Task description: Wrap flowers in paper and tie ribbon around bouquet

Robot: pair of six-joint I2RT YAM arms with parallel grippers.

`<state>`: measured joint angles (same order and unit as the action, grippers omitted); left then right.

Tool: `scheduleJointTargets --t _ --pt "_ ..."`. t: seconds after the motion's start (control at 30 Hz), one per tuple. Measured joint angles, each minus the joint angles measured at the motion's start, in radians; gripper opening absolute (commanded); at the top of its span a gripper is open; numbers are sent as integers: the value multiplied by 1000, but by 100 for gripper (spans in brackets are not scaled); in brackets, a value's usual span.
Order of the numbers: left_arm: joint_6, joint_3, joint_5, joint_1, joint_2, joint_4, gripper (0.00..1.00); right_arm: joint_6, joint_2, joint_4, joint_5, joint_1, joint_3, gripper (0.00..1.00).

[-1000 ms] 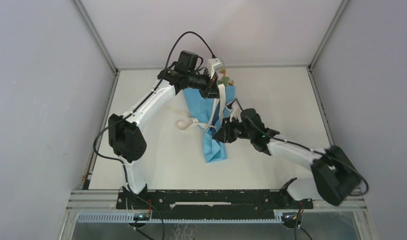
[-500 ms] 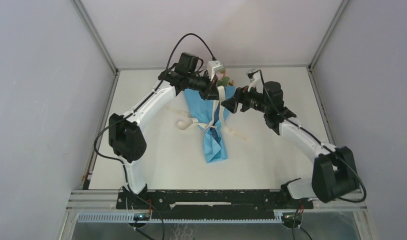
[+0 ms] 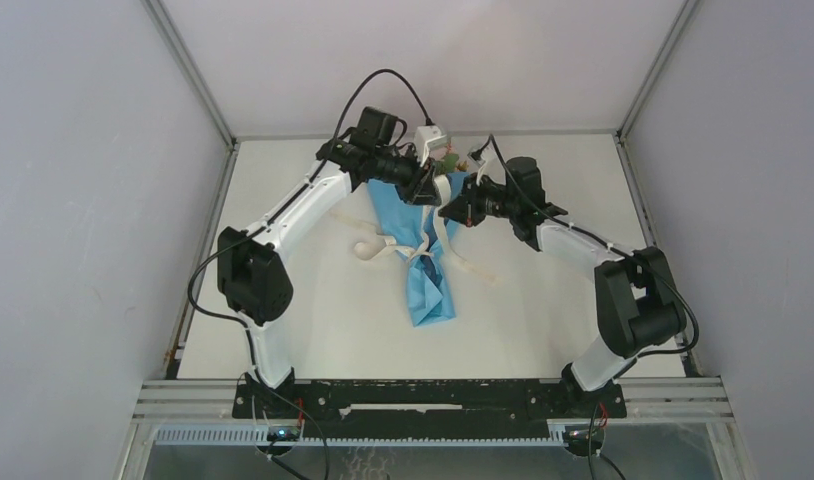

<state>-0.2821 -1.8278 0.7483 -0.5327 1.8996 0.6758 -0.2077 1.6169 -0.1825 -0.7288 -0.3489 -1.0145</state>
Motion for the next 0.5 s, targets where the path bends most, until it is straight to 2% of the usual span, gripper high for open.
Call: scheduleJointTargets --t 0.03,0.1,0.2,0.43,0.5 --pt "-26 0 -8 0 0 11 66 0 -1 -1 -3 2 0 0" --pt "-101 -3 -36 2 0 76 73 1 -7 3 -2 10 0 0" --pt "-267 17 -121 16 -3 175 76 3 -24 26 9 19 2 0" --pt "-640 400 -403 127 -85 158 77 6 -61 52 39 32 8 0" --pt "-708 469 -481 148 -80 134 72 6 -63 58 42 32 8 0"
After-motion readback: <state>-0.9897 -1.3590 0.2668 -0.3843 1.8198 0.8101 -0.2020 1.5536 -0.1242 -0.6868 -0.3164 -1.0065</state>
